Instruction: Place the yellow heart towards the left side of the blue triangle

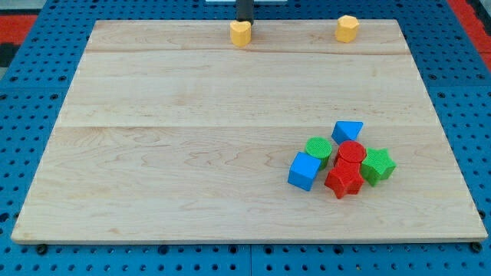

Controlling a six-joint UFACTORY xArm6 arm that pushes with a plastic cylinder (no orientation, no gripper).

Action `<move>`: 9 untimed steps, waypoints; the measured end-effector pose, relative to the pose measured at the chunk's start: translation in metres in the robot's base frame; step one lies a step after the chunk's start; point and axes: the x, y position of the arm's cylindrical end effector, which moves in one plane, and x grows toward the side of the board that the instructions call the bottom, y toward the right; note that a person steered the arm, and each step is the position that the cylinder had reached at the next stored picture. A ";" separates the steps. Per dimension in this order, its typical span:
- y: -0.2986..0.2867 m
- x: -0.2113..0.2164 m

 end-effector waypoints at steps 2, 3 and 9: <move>-0.010 0.031; -0.027 0.035; -0.005 0.092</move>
